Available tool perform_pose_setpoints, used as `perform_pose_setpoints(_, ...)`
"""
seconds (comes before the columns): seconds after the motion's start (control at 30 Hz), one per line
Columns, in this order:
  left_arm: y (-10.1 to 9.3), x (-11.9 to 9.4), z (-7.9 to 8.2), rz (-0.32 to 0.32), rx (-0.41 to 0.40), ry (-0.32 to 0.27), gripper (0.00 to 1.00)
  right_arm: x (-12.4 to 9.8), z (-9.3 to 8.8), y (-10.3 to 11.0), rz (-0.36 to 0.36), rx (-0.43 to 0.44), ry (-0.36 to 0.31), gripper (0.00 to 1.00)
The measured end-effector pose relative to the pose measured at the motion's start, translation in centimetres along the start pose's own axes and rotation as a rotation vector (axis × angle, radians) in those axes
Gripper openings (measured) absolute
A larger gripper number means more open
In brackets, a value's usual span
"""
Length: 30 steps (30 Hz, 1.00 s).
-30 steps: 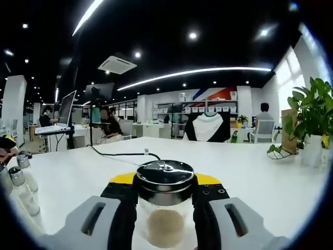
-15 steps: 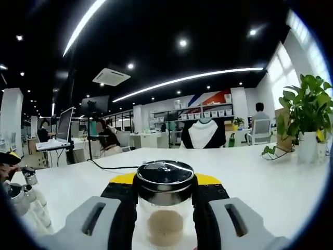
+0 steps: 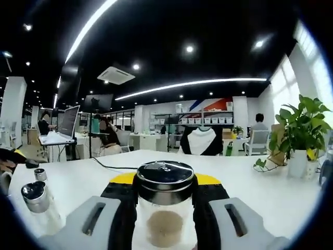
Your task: Rotate the seasoning bottle until the label or dispensing opening points toward the visible target arrow and the bottle remains upright within the marked orientation range
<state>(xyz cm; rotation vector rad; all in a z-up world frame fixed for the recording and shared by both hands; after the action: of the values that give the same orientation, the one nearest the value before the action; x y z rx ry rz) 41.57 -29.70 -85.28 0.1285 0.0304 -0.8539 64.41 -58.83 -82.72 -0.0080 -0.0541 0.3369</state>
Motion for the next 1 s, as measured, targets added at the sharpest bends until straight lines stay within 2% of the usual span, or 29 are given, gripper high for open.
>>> perform_pose_setpoints(0.1,-0.5,-0.1,0.1,-0.004,0.002,-0.006,0.95,-1.0,0.1,0.1,-0.046,0.018,-0.006,0.38)
perform_pose_setpoints(0.2,-0.9,-0.3,0.1,-0.013,-0.004,-0.024,0.95,-1.8,0.2,0.3,-0.041,0.006,-0.027,0.38)
perform_pose_setpoints(0.43,-2.0,-0.4,0.0,-0.031,-0.002,-0.022,0.95,-3.8,0.7,1.2,-0.010,0.028,-0.051,0.38)
perform_pose_setpoints(0.6,-2.5,-0.4,-0.1,-0.039,-0.003,-0.027,0.95,-5.0,0.8,1.7,0.013,0.050,-0.054,0.38)
perform_pose_setpoints(0.67,-2.7,-0.4,-0.1,-0.044,-0.007,-0.028,0.95,-6.1,0.6,2.3,0.018,0.050,-0.057,0.38)
perform_pose_setpoints(1.0,-3.2,-0.6,-0.2,-0.060,-0.002,-0.025,0.95,-8.1,0.3,3.2,0.040,0.063,-0.061,0.38)
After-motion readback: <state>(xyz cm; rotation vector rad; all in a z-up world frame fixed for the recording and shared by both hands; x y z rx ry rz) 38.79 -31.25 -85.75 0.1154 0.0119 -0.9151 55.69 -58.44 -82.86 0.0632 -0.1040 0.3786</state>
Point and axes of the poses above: the point that each gripper's makers call its tool centre point, and the gripper's own axes: x roughly forward along the fingers, y roughly to its left, z roughly out of its top, the point moved 10 cm from there along -x, roughly backward along the fingers, and after that the axes turned 14 degrees about -z, right-handed, at the moved point
